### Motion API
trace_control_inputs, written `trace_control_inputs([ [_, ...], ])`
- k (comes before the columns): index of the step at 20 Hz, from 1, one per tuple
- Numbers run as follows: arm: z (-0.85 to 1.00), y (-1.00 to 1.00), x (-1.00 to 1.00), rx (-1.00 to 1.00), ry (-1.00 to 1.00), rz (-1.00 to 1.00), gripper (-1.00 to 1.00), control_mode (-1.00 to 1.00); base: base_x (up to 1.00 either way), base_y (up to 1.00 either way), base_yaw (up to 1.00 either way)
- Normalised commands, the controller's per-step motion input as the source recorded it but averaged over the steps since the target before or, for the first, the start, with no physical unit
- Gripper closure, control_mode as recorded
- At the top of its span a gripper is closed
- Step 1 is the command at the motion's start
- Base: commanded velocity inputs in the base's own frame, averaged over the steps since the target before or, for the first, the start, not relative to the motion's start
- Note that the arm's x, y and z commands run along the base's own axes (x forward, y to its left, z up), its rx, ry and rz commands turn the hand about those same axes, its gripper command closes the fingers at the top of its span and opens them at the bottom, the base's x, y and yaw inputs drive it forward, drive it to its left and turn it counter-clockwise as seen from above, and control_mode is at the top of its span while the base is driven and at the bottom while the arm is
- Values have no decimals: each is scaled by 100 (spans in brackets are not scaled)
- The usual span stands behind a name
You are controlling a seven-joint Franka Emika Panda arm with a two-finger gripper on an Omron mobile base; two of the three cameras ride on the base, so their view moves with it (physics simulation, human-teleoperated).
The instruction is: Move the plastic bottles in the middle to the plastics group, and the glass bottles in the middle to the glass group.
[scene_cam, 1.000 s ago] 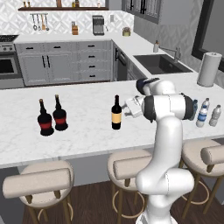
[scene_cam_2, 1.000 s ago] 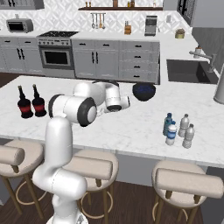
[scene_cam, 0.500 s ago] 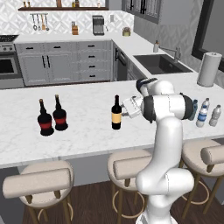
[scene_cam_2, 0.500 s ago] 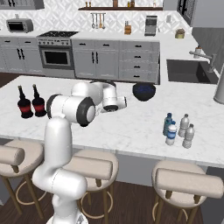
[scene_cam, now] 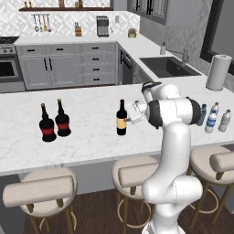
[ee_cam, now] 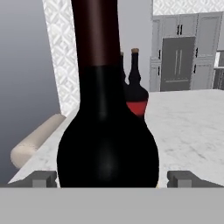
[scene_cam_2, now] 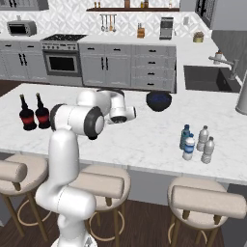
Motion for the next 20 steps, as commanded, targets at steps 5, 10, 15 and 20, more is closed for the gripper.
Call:
trace_control_inputs([
  [5,0,2,0,0,0,0,100,-100,0,0,0],
  [10,0,0,0,0,0,0,100,-100,0,0,0],
  [15,19,33,-5,9,-3,4,100,-100,0,0,0],
  [20,20,91,0,5,0,10,100,-100,0,0,0],
])
